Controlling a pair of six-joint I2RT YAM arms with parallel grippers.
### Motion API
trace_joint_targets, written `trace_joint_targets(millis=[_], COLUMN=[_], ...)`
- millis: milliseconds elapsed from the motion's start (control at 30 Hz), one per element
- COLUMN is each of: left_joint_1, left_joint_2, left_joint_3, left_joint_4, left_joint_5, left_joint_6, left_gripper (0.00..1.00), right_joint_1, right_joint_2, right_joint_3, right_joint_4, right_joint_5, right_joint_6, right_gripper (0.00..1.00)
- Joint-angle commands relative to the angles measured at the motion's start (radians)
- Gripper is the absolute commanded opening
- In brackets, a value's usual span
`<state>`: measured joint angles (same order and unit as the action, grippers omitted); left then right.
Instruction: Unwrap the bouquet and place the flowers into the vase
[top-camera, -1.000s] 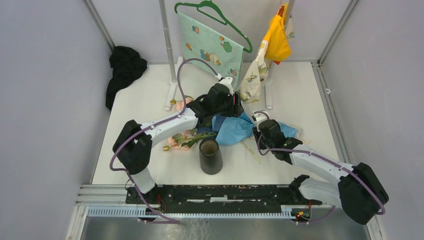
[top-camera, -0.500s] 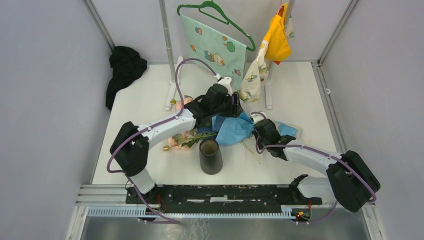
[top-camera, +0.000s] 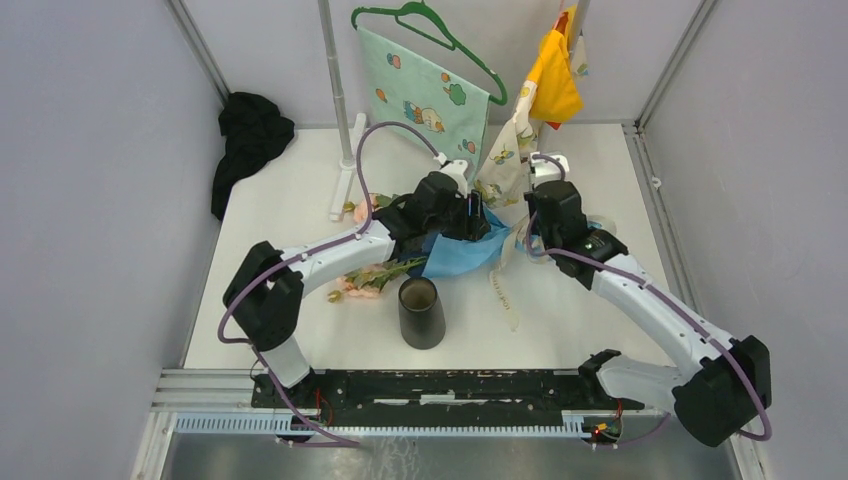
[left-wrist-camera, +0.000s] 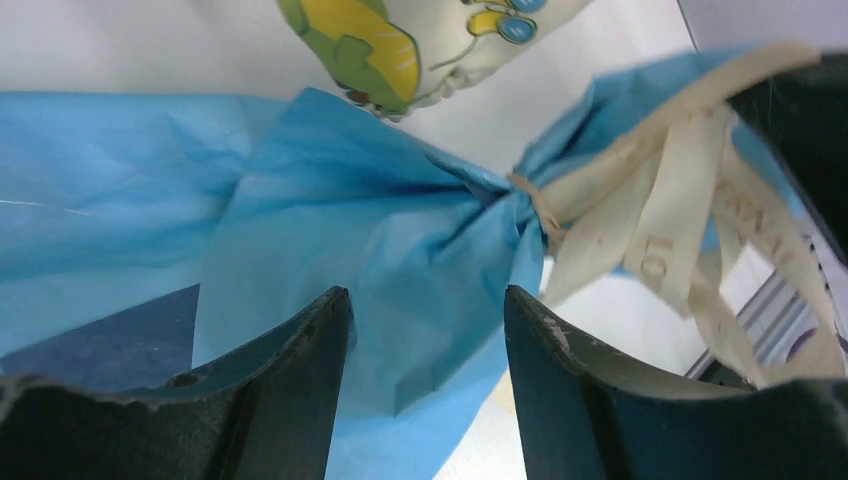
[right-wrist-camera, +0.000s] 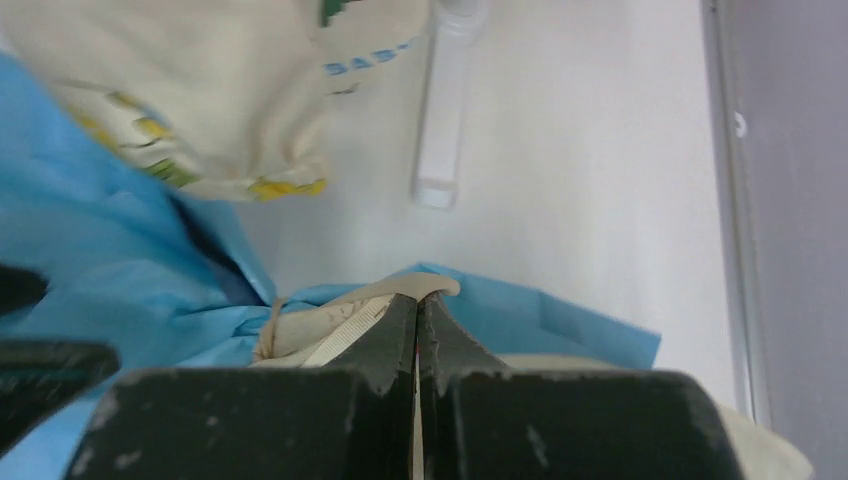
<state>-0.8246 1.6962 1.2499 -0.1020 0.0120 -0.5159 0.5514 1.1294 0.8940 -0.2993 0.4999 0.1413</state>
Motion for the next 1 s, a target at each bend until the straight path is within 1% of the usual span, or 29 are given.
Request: trace_joint_targets(millis=[0, 33, 100, 200, 233, 267, 333, 433, 533, 733, 833, 967], left_joint_1=[-0.017, -0.019, -0.021, -0.024, -0.025, -0.027, -0.027, -0.030, -0.030, -0.031, -0.033, -0.033], left_joint_2=[0.038, 0.048, 0.067, 0.094, 0.104, 0.112, 0.135, 0.170, 0.197, 0.233, 0.246, 0.271], left_joint_3=[0.016, 0.019, 0.026, 0.036, 0.040, 0.045, 0.057, 0.070, 0.082, 0.101, 0.106, 0.105], left_joint_4=[0.078, 0.081, 0.088, 0.095, 0.097, 0.097, 0.098, 0.097, 0.094, 0.098, 0.098, 0.097], left_joint_5=[0.077, 0.086, 0.102, 0.121, 0.128, 0.132, 0.142, 0.142, 0.120, 0.142, 0.142, 0.125], left_joint_6=[0.000, -0.002, -0.006, -0.013, -0.015, -0.018, -0.021, -0.025, -0.034, -0.048, -0.050, -0.052], left_gripper=[0.65, 0.65, 0.65, 0.65, 0.65, 0.65, 0.65, 0.64, 0.64, 0.64, 0.64, 0.64], right_joint_1=[-0.090, -0.108, -0.138, -0.170, -0.173, -0.174, -0.173, -0.173, -0.159, -0.143, -0.141, -0.138], right_joint_2=[0.059, 0.077, 0.111, 0.166, 0.178, 0.180, 0.154, 0.077, 0.042, 0.095, 0.128, 0.188], right_joint_3=[0.063, 0.074, 0.091, 0.129, 0.143, 0.150, 0.125, 0.045, -0.036, -0.143, -0.146, -0.116], right_joint_4=[-0.020, -0.021, -0.026, -0.075, -0.093, -0.100, -0.079, -0.007, 0.033, 0.095, 0.143, 0.163], right_joint_5=[0.049, 0.047, 0.060, 0.151, 0.171, 0.176, 0.125, -0.036, -0.184, -0.266, -0.347, -0.382], right_joint_6=[-0.028, -0.027, -0.025, 0.007, 0.016, 0.018, 0.012, 0.009, 0.010, 0.008, 0.011, 0.011], right_gripper=[0.02, 0.04, 0.12, 0.27, 0.29, 0.29, 0.30, 0.33, 0.35, 0.35, 0.35, 0.35])
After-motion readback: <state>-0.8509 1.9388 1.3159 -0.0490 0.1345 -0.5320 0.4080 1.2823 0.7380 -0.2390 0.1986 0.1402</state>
